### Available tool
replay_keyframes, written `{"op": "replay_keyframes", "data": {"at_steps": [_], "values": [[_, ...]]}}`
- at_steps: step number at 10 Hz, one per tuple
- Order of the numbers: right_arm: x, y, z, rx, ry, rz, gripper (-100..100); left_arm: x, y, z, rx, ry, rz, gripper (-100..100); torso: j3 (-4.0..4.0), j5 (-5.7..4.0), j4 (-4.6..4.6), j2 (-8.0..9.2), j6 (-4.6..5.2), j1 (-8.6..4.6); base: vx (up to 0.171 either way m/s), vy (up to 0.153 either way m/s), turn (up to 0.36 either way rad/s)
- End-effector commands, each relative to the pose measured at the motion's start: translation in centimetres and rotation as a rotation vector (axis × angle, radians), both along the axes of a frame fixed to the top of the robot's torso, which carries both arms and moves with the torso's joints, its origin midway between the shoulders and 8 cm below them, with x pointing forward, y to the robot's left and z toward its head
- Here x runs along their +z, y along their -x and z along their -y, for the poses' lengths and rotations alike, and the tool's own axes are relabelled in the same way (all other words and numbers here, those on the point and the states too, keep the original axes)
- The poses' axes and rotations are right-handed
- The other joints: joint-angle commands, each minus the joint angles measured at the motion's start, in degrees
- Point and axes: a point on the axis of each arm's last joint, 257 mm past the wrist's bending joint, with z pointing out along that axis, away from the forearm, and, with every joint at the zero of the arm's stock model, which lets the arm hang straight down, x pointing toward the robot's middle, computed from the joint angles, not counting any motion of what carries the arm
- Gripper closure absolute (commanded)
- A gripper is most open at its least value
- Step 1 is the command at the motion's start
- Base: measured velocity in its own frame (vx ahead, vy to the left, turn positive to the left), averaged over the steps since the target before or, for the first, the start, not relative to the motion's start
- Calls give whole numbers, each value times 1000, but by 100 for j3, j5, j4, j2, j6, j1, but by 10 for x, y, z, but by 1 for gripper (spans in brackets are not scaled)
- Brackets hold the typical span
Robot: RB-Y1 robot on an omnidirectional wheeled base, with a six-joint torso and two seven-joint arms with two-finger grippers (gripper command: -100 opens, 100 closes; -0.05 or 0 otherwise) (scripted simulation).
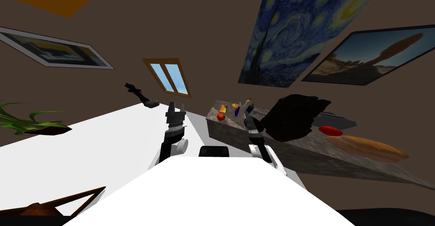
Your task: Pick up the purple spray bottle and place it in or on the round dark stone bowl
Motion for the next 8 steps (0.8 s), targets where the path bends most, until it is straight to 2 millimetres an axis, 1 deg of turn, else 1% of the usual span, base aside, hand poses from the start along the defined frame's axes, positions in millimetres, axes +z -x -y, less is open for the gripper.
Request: {"op": "replay_keyframes", "data": {"at_steps": [1,5,8], "values": [[-16,-8,10,-29,65,-46,-100,0,0,0,0,0,0,0,0,0,0,0,0,0,-24,61,46],[-58,-21,41,-102,233,-164,-100,0,0,0,0,0,0,0,-7,2,-3,-13,0,9,-2,70,39],[-88,-29,74,-161,367,-255,-100,0,0,0,0,0,0,0,-12,5,-4,-21,0,21,29,106,31]]}}
